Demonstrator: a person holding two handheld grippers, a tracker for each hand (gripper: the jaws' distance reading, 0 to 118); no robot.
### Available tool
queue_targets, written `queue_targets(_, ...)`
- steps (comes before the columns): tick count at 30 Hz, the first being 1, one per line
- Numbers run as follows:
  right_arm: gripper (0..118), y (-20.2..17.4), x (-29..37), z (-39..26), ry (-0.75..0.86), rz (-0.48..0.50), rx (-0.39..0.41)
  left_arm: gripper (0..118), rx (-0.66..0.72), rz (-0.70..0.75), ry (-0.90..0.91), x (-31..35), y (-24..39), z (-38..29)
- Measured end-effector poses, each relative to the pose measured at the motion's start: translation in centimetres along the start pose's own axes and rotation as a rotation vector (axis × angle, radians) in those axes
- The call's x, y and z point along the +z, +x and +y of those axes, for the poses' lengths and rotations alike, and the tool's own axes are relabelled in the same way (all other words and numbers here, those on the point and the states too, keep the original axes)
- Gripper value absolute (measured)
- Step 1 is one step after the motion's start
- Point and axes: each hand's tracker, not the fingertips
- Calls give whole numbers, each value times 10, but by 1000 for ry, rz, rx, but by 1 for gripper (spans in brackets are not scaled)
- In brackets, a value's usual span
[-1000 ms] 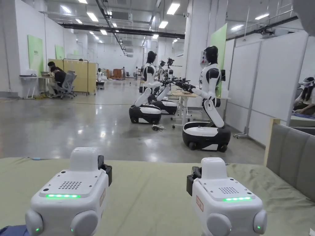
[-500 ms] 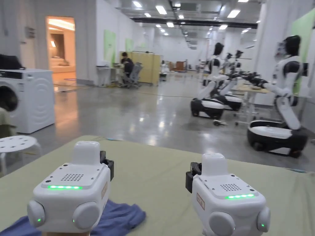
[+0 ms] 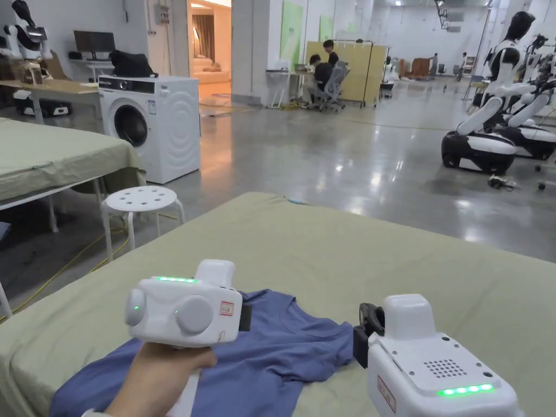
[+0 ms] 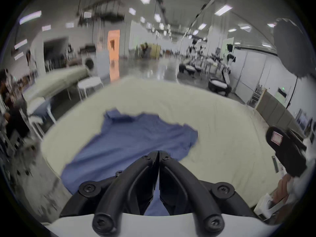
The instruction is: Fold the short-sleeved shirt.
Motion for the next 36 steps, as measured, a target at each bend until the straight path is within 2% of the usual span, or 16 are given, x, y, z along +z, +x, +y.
queue_targets(4,0,12,-16,-23,-67,-21,-21,5,-87,49,-133,-73,6,-6)
queue_targets(5,0,15,-19,-28,-87,-26,-19,6,-38,23,-172,-96,2,-8)
queue_targets(6,0,19,-24,-34,-113,-36,-7,15,10,16,-218,-117,0,-10)
queue_targets(7,0,22,-26,-38,-124,-53,4,31,6,10,-230,-153,-16,-7)
queue_targets(8,0,26,-31,-44,-135,-63,5,54,-43,18,-231,-168,-15,-6)
queue_targets(9,0,31,-33,-49,-150,-68,3,87,-105,32,-220,-176,-7,-6)
queue_targets(10,0,35,-37,-53,-166,-81,-2,103,-159,78,-181,-180,2,-6)
queue_targets(11,0,39,-42,-58,-176,-94,-11,109,-210,78,-145,-169,11,-8)
queue_targets(16,0,53,-63,-82,-242,-113,-4,109,-333,51,-161,-218,30,-10)
queue_targets(19,0,50,-58,-77,-267,-111,14,109,-308,67,-168,-236,39,-15)
queue_targets(22,0,55,-58,-78,-279,-122,20,109,-253,109,-257,-259,38,-20)
queue_targets(25,0,61,-56,-76,-280,-135,11,108,-212,43,-268,-256,30,-13)
queue_targets(26,0,63,-54,-76,-279,-137,8,99,-200,20,-250,-250,28,-11)
queue_targets(29,0,68,-49,-79,-273,-140,-9,19,-174,67,-174,-230,24,-3)
queue_targets(32,0,74,-40,-79,-264,-142,-35,16,-118,1,-189,-215,21,2)
queue_targets(36,0,91,-20,-76,-241,-162,-76,16,-116,-73,-87,-192,40,15)
